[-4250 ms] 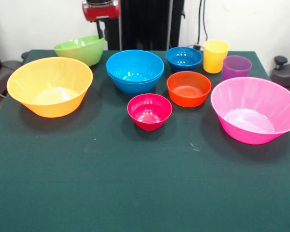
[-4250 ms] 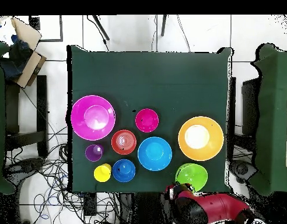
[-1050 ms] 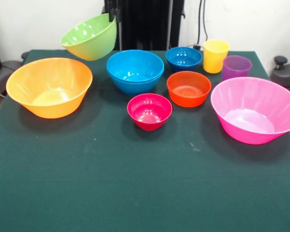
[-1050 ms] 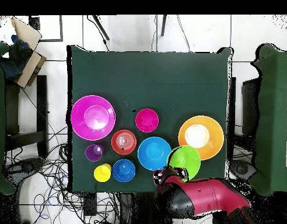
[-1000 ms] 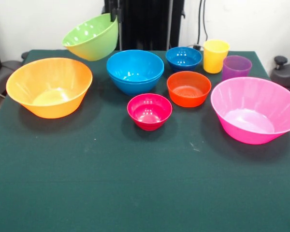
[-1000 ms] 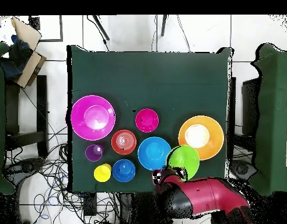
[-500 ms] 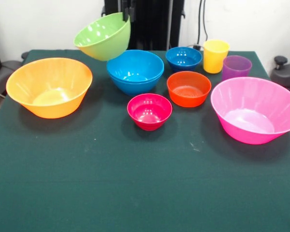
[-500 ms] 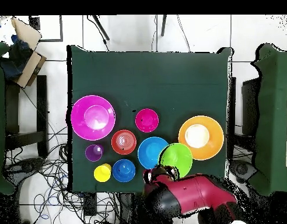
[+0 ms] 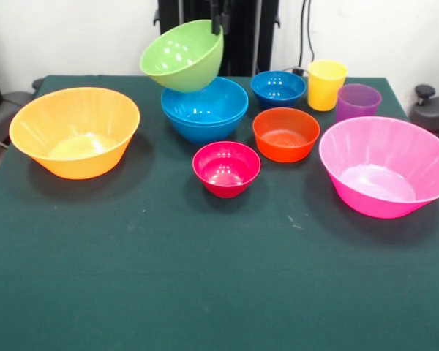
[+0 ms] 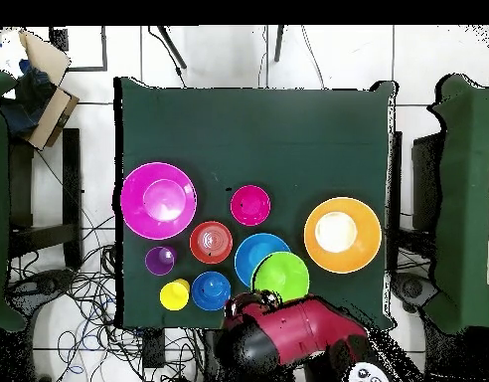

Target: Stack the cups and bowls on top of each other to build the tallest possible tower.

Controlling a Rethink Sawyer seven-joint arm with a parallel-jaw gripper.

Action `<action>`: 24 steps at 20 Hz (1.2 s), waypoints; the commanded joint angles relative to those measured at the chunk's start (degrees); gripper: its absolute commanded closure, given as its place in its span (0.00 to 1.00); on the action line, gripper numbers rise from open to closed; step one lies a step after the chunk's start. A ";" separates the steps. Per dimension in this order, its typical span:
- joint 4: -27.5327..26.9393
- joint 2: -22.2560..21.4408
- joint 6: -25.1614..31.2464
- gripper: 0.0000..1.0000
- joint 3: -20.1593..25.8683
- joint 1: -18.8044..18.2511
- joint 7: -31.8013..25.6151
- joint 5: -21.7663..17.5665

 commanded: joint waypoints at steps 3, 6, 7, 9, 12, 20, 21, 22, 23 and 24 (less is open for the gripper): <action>-3.91 9.97 -6.05 1.00 -8.40 5.19 10.31 -4.13; -4.80 11.31 -7.37 1.00 -9.90 5.57 9.18 -4.07; -5.12 11.80 -7.79 1.00 -10.27 5.62 8.86 -4.13; -5.71 12.68 -8.60 1.00 -10.96 5.72 8.07 -4.04; -6.25 13.31 -9.03 1.00 -11.29 5.64 6.89 -3.55; -6.51 12.56 -8.05 1.00 -10.33 5.54 5.10 -1.16; -6.76 12.64 -7.94 1.00 -10.25 5.60 5.03 -1.00; -6.79 12.61 -7.81 1.00 -10.10 5.50 4.91 -0.82; -6.83 12.38 -7.54 1.00 -9.95 5.49 4.76 -0.63; -6.73 11.97 -7.19 1.00 -9.77 5.44 4.60 -0.43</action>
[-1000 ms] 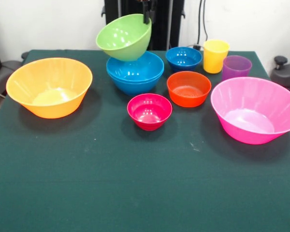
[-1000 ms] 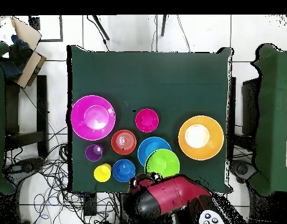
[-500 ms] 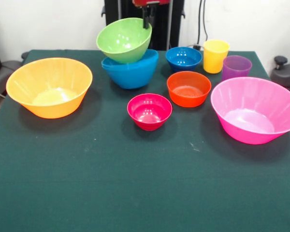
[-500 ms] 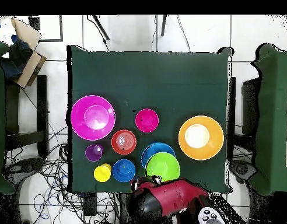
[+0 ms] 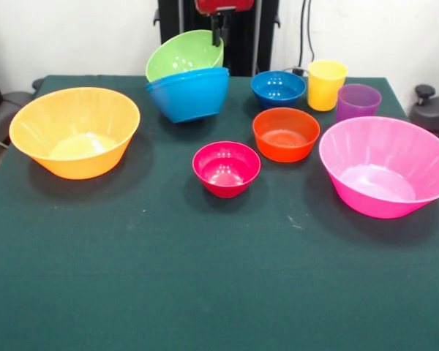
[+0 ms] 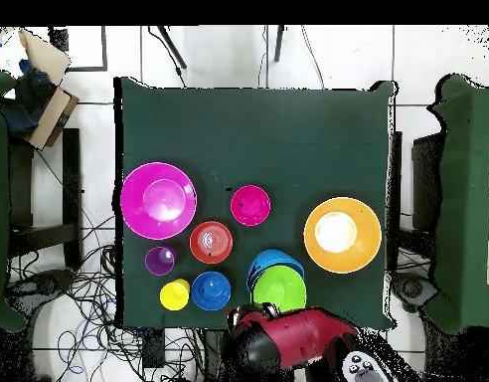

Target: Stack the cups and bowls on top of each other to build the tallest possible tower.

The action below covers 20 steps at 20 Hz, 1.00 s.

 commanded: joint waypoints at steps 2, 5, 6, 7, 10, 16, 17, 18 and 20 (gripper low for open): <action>-4.81 1.09 0.15 1.00 1.48 1.17 4.46 0.72; -4.90 0.05 1.43 1.00 2.17 0.88 3.93 1.50; -4.98 -0.39 2.20 1.00 2.71 0.61 3.49 1.94; -5.22 -0.89 3.20 1.00 3.30 0.44 2.97 2.52; -6.39 -1.85 6.08 1.00 5.14 0.00 1.44 4.37; -7.12 -2.40 6.96 1.00 5.69 -0.24 0.47 5.13; -7.25 -2.60 7.71 1.00 6.21 -0.64 -0.15 5.63; -7.38 -2.80 8.46 1.00 6.72 -1.04 -0.77 6.13; -7.86 -2.85 9.19 1.00 7.30 -1.35 -1.39 6.63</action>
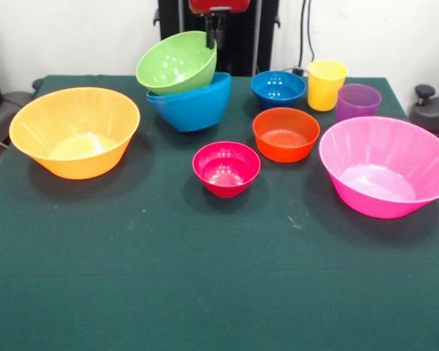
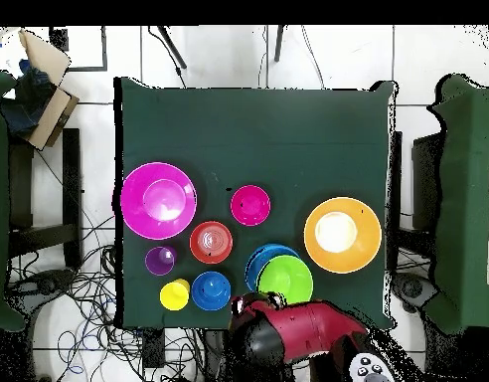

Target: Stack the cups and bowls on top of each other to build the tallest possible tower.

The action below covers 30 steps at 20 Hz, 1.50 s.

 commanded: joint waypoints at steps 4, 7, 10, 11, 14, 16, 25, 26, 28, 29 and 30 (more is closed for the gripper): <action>-8.18 2.47 6.77 1.00 6.31 0.10 -0.51 2.85; -9.71 4.45 5.19 1.00 5.39 1.69 1.14 2.58; -10.98 6.16 3.77 1.00 4.18 3.88 3.19 2.66; -11.26 6.60 3.41 1.00 3.80 4.57 3.82 2.75; -11.96 8.13 2.09 1.00 2.53 6.60 5.69 3.02; -11.73 9.08 0.44 1.00 1.41 7.73 6.91 2.92; -11.15 12.63 -5.66 1.00 -3.05 11.81 9.42 2.92; -10.73 12.08 -5.56 1.00 -3.19 11.87 9.24 3.04; -10.44 12.21 -6.06 1.00 -3.69 12.29 9.16 3.03; -10.63 12.70 -6.57 1.00 -4.15 12.62 9.21 2.92; -11.03 13.47 -7.31 1.00 -4.67 12.90 9.30 2.75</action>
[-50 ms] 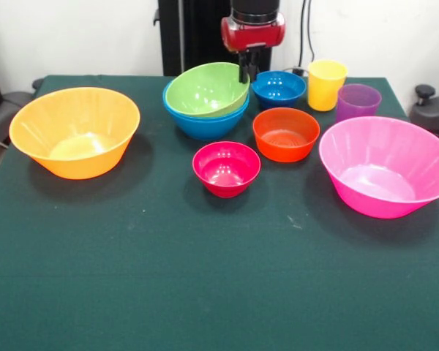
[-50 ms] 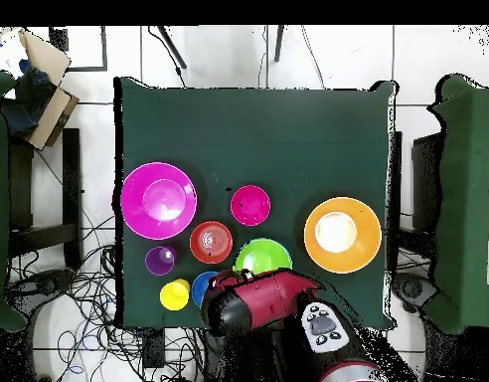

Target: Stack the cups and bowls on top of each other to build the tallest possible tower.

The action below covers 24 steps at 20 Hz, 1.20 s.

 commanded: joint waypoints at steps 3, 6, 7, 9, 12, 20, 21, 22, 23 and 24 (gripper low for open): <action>-4.16 5.35 -5.84 1.00 -2.61 2.31 9.10 0.92; -4.53 5.31 -5.56 1.00 -2.47 1.60 8.00 0.99; -4.53 5.36 -5.52 1.00 -2.37 1.10 7.53 0.84; -4.60 5.00 -5.08 1.00 -2.23 0.33 6.72 0.72; -4.58 4.31 -4.42 1.00 -2.35 -0.72 5.59 0.14; -4.58 3.15 -3.46 1.00 -2.37 -2.07 4.22 -0.50; -4.54 2.94 -3.23 1.00 -2.27 -2.13 4.15 -0.36; -4.34 2.62 -3.07 1.00 -2.16 -2.21 4.18 -0.18; -4.35 2.54 -2.99 1.00 -2.19 -2.13 4.27 -0.03; -4.14 2.41 -3.74 1.00 -2.28 -2.22 4.81 0.20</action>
